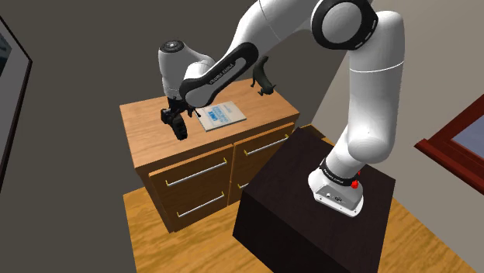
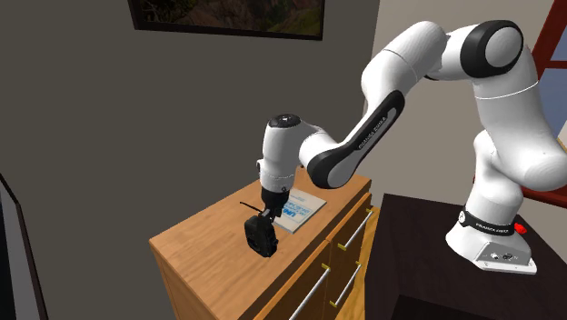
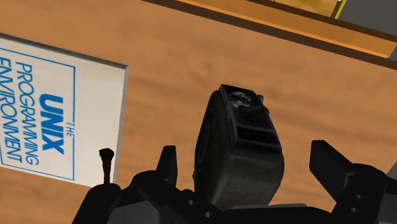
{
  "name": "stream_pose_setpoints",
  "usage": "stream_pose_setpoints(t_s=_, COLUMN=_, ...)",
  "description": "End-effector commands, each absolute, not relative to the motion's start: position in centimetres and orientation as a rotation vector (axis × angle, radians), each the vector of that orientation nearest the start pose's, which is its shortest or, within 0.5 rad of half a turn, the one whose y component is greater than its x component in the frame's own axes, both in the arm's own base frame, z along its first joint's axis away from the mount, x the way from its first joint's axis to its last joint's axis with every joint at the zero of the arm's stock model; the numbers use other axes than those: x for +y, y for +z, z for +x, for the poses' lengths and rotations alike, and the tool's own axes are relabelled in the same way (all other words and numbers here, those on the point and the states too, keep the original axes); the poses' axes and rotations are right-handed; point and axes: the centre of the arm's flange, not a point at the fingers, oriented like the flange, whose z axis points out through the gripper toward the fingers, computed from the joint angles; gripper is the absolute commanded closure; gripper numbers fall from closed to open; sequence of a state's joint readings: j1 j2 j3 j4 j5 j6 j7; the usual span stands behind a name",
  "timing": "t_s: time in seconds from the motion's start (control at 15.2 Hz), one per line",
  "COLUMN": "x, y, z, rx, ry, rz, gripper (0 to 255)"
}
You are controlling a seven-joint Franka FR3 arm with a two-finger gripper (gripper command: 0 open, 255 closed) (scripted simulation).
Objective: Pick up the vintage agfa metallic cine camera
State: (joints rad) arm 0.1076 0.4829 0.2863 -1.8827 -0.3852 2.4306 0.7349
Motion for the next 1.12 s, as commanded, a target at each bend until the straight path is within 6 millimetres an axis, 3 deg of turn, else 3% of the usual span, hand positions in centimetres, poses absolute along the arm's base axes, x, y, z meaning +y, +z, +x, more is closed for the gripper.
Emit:
stream_pose_setpoints(t_s=0.0, x=23.8, y=25.5, z=60.5, rx=0.154, ry=-0.246, rz=-3.191, gripper=0)
stream_pose_setpoints(t_s=0.46, x=23.8, y=22.6, z=60.4, rx=0.154, ry=-0.246, rz=-3.191, gripper=0)
stream_pose_setpoints(t_s=0.53, x=23.8, y=22.6, z=60.4, rx=0.154, ry=-0.246, rz=-3.191, gripper=255)
stream_pose_setpoints(t_s=1.06, x=23.8, y=22.6, z=60.3, rx=0.154, ry=-0.246, rz=-3.191, gripper=255)
